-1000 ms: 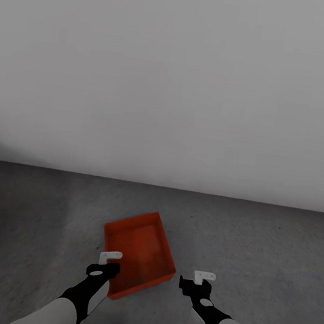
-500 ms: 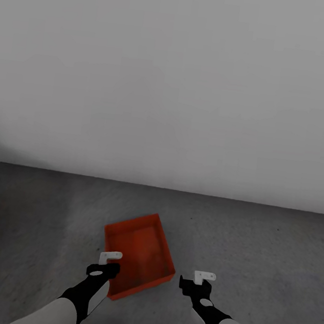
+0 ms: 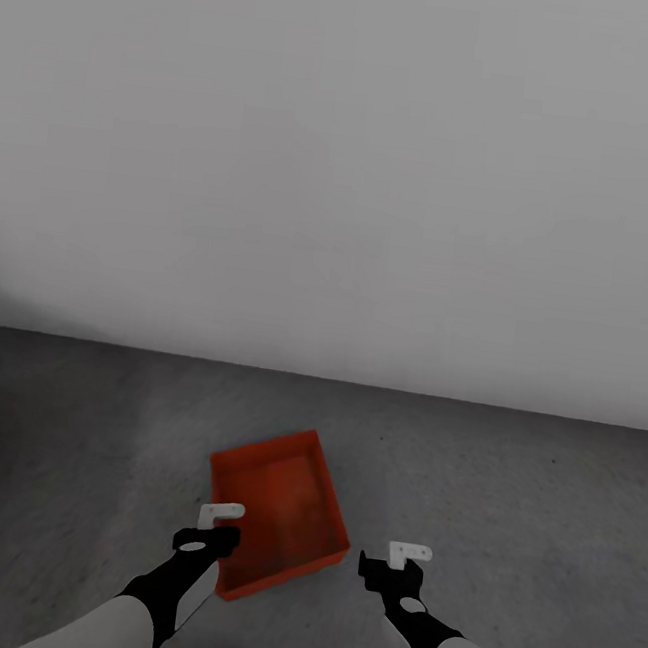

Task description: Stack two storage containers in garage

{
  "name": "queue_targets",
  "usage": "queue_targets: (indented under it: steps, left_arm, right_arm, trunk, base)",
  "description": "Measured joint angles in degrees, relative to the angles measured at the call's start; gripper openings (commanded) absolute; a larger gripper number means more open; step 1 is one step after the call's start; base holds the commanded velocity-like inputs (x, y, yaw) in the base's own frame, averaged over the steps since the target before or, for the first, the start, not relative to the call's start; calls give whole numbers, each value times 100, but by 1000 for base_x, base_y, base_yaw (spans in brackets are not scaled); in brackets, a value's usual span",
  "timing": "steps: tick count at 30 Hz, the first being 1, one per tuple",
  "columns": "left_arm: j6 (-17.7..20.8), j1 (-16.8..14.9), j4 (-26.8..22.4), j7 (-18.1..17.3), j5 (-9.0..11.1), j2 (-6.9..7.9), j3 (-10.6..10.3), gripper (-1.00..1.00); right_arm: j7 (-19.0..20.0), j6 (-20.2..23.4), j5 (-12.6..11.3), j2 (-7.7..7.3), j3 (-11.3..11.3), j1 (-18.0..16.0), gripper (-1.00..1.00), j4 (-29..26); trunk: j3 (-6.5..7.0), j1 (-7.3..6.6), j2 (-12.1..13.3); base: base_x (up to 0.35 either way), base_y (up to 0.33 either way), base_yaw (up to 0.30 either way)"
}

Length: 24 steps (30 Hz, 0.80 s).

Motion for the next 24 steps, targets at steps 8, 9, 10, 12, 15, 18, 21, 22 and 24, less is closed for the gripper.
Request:
queue_targets:
  steps: [8, 9, 10, 12, 15, 18, 21, 22, 24]
  left_arm:
    - [0, 0, 0, 0, 2, 0, 0, 100]
    - [0, 0, 0, 0, 1, 0, 0, 100]
    - [0, 0, 0, 0, 1, 0, 0, 100]
    - [0, 0, 0, 0, 1, 0, 0, 100]
    - [0, 0, 0, 0, 2, 0, 0, 100]
    - [0, 0, -3, 0, 2, 0, 0, 100]
    - [0, 0, -4, 0, 1, 0, 0, 100]
    - [0, 0, -6, 0, 0, 0, 0, 100]
    - [0, 0, -4, 0, 1, 0, -1, 100]
  right_arm:
    - [0, 3, 0, 0, 0, 0, 100, 0]
    - [0, 4, 0, 0, 0, 0, 100, 0]
    - [0, 3, 0, 0, 0, 0, 100, 0]
    - [0, 4, 0, 0, 0, 0, 100, 0]
    - [0, 1, 0, 0, 0, 0, 100, 0]
    - [0, 2, 0, 0, 0, 0, 100, 0]
    - [0, 3, 0, 0, 0, 0, 100, 0]
    - [0, 4, 0, 0, 0, 0, 100, 0]
    - [0, 5, 0, 0, 0, 0, 100, 0]
  trunk:
    - [144, -176, 321]
    - [162, -198, 361]
    - [180, -220, 401]
    - [216, -264, 481]
    - [269, -330, 602]
    - [323, -396, 722]
    - [377, -461, 843]
    - [395, -483, 883]
    - [431, -527, 963]
  base:
    - [0, 0, 0]
    - [0, 0, 0]
    - [0, 0, 0]
    - [0, 0, 0]
    - [0, 0, 0]
    - [0, 0, 0]
    - [0, 0, 0]
    - [0, 0, 0]
    - [0, 0, 0]
